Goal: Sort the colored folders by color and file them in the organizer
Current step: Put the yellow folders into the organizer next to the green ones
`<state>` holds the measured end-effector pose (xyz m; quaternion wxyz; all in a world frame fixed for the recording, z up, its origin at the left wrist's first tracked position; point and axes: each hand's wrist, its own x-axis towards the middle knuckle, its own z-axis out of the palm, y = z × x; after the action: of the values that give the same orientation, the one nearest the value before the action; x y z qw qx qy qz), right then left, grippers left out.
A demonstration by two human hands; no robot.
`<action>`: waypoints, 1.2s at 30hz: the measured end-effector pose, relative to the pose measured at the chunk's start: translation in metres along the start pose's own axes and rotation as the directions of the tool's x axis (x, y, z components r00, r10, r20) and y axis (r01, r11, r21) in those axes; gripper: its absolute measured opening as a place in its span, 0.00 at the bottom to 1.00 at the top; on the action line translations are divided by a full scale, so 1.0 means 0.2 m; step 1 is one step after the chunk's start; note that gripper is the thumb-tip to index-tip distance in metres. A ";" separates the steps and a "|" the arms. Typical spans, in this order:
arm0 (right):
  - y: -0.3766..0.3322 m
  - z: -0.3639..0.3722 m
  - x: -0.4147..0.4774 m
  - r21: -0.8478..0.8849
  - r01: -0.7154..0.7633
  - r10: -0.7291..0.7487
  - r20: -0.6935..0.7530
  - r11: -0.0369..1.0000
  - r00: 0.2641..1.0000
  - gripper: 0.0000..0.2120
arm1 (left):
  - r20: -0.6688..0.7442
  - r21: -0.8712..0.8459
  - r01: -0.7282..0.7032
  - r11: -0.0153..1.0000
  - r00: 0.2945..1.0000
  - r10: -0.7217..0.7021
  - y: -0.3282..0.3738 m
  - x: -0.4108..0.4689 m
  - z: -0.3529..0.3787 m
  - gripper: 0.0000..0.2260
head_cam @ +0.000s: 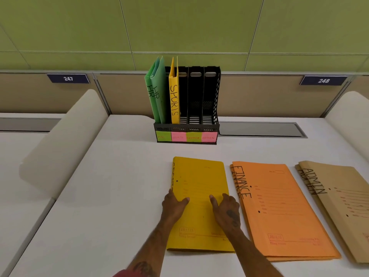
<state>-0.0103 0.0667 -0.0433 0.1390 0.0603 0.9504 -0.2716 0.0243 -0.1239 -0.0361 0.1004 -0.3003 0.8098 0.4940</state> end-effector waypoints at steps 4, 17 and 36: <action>0.00 -0.01 0.02 0.058 -0.016 0.017 -0.027 0.998 0.999 0.33 | 0.054 -0.204 0.036 0.978 0.998 -0.025 -0.03 0.02 -0.07 0.24; -0.07 -0.09 0.11 0.085 0.006 -0.007 0.012 0.996 1.000 0.35 | 0.034 -0.392 -0.011 0.920 0.999 0.026 0.16 -0.03 -0.12 0.25; -1.23 -1.25 0.14 0.155 0.310 -0.218 -0.431 0.938 0.875 0.30 | -0.523 0.236 -0.560 0.794 0.616 0.589 0.88 -0.20 -0.06 0.29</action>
<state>-0.1410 -0.0067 0.2754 -0.1083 -0.0004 0.9216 -0.3729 -0.0442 -0.0611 0.1183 -0.3028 -0.1565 0.8659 0.3660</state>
